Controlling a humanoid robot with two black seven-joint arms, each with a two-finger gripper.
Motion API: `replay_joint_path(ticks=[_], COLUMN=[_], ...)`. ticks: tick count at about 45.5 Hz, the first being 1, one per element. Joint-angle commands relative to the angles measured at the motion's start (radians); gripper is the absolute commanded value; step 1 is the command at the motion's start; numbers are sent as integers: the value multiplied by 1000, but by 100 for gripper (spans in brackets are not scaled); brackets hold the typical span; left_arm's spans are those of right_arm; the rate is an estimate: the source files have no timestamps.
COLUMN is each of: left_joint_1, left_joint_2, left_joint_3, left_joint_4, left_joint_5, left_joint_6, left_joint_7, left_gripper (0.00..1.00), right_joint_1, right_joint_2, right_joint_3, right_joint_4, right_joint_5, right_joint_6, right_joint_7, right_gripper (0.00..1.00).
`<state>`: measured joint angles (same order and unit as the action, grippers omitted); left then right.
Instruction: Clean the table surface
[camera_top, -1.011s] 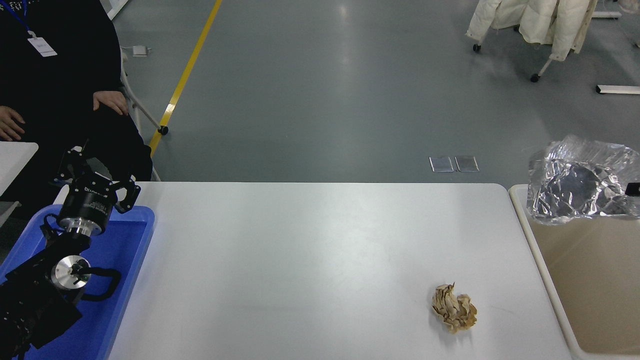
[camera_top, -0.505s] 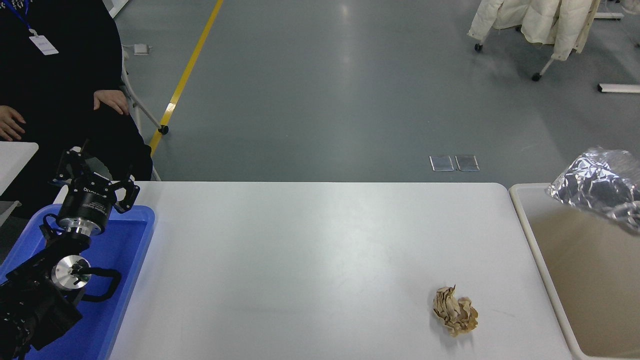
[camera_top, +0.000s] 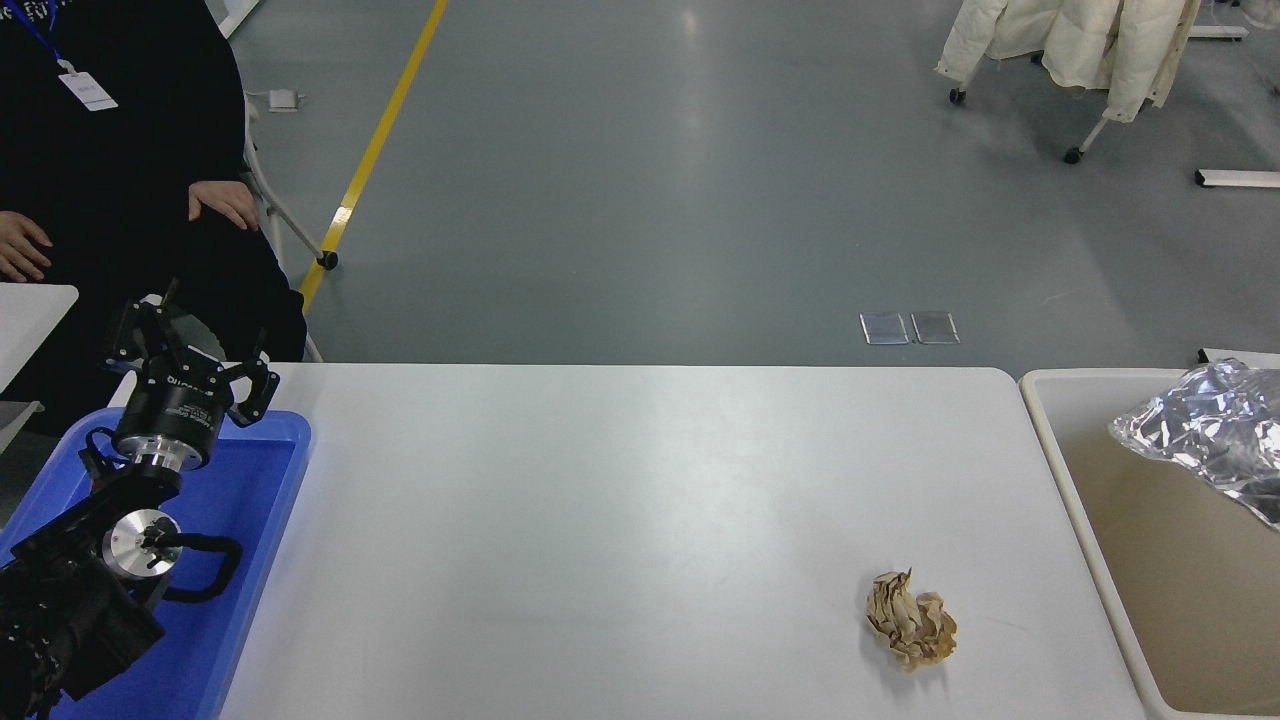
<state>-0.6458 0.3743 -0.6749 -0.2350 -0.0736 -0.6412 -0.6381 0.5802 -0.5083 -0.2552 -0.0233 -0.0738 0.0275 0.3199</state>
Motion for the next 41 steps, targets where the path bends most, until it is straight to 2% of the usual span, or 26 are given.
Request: replay_joint_path(ticks=[1, 6, 41], left_joint_1=[0, 0, 0], left_joint_2=[0, 0, 0], left_joint_3=[0, 0, 0], left_joint_4=[0, 0, 0], left_joint_5=[0, 0, 0], left_joint_6=[0, 0, 0], left_joint_7=[0, 0, 0], left_gripper=[100, 100, 100], right_joint_1=[-40, -42, -40], right_joint_2=[83, 134, 183], right_joint_3=[137, 257, 255], right_joint_4=[-38, -33, -33], right_joint_5=[22, 5, 5], right_joint_6=[-78, -110, -123], right_joint_7=[-91, -122, -153], right_gripper=[0, 0, 0])
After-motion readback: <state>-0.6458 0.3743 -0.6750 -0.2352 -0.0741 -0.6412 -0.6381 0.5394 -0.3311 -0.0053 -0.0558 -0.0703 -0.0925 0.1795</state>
